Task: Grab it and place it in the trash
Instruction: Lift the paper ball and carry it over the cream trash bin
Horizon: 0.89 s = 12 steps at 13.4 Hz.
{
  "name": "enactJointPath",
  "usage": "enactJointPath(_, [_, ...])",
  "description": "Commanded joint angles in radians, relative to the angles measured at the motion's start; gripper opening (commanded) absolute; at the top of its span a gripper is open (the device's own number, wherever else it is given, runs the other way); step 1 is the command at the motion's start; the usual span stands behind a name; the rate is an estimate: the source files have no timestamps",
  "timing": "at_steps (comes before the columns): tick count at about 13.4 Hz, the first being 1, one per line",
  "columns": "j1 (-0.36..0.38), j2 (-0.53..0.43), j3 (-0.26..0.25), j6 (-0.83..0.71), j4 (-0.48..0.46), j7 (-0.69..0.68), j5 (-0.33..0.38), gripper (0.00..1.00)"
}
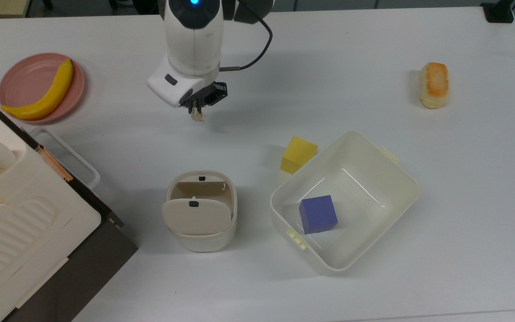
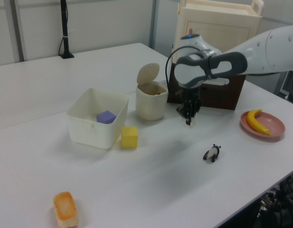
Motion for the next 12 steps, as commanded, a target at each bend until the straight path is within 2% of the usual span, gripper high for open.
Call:
enactJointPath(1, [0.004,-0.007,0.0,-0.024,0.121,-0.003,0.0,0.11])
enactJointPath(4, [0.004,-0.007,0.0,0.063,0.167,-0.001,0.009,0.12])
enactJointPath(10, [0.004,0.031,0.0,0.416,0.167,-0.001,0.082,0.14])
enactJointPath(11, [0.004,0.041,0.0,0.48,0.167,0.002,0.095,0.15])
enactJointPath(12, [0.004,0.054,0.0,0.523,0.167,0.014,0.099,0.21])
